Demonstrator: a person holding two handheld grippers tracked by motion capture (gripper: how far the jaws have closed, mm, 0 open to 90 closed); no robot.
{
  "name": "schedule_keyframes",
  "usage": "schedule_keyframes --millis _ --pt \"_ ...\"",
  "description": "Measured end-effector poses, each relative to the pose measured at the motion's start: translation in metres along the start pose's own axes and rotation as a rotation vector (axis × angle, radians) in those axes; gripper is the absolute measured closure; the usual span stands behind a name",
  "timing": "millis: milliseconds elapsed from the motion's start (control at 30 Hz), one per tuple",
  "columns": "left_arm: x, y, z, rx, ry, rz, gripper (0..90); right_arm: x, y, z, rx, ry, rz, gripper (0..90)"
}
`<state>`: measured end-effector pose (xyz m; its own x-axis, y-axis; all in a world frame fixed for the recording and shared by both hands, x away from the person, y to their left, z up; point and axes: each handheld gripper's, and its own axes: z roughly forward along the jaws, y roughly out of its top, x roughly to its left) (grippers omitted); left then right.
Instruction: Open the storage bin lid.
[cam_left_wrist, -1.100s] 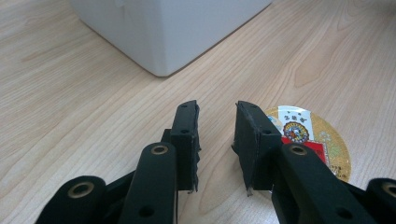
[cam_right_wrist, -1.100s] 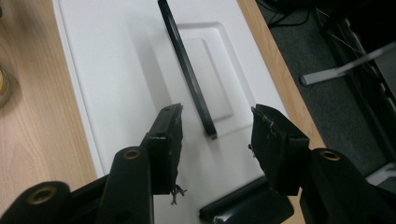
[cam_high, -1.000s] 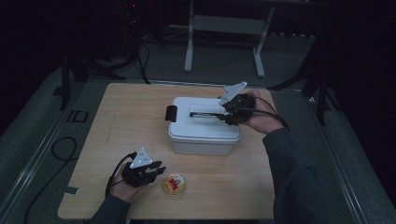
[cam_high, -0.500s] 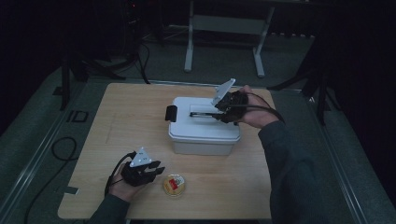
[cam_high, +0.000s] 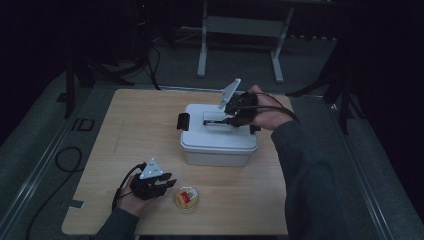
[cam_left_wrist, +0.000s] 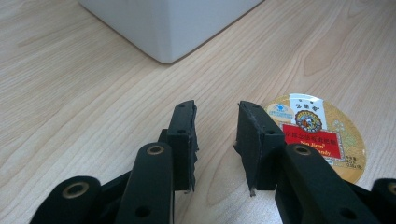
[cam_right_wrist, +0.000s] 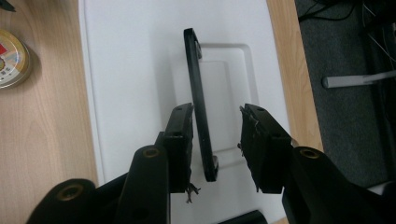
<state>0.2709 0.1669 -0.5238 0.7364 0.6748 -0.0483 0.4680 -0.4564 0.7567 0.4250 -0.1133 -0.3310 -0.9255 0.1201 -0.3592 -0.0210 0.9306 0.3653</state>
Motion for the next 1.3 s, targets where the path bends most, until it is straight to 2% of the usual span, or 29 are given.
schedule_keyframes --millis 33,233,500,633,1000,1300 --pt "0.0 0.0 0.0 0.002 0.001 0.001 67.5 0.0 0.001 0.0 0.008 0.002 0.006 63.8" --pt "0.0 0.0 0.001 0.003 -0.002 0.002 67.3 -0.001 0.008 0.005 0.066 0.02 -0.027 67.0" --pt "0.0 0.0 0.001 0.006 -0.004 0.001 67.1 -0.001 0.016 0.011 0.103 0.048 -0.069 71.3" --pt "0.001 -0.001 0.001 0.005 -0.005 -0.001 67.0 -0.001 0.021 0.016 0.147 0.056 -0.082 72.8" --pt "0.001 -0.001 0.0 0.005 -0.007 -0.001 66.8 -0.001 0.029 0.03 0.202 0.083 -0.118 76.6" --pt "0.002 -0.001 0.001 0.013 -0.008 0.001 66.7 -0.002 0.032 0.04 0.231 0.101 -0.124 77.4"
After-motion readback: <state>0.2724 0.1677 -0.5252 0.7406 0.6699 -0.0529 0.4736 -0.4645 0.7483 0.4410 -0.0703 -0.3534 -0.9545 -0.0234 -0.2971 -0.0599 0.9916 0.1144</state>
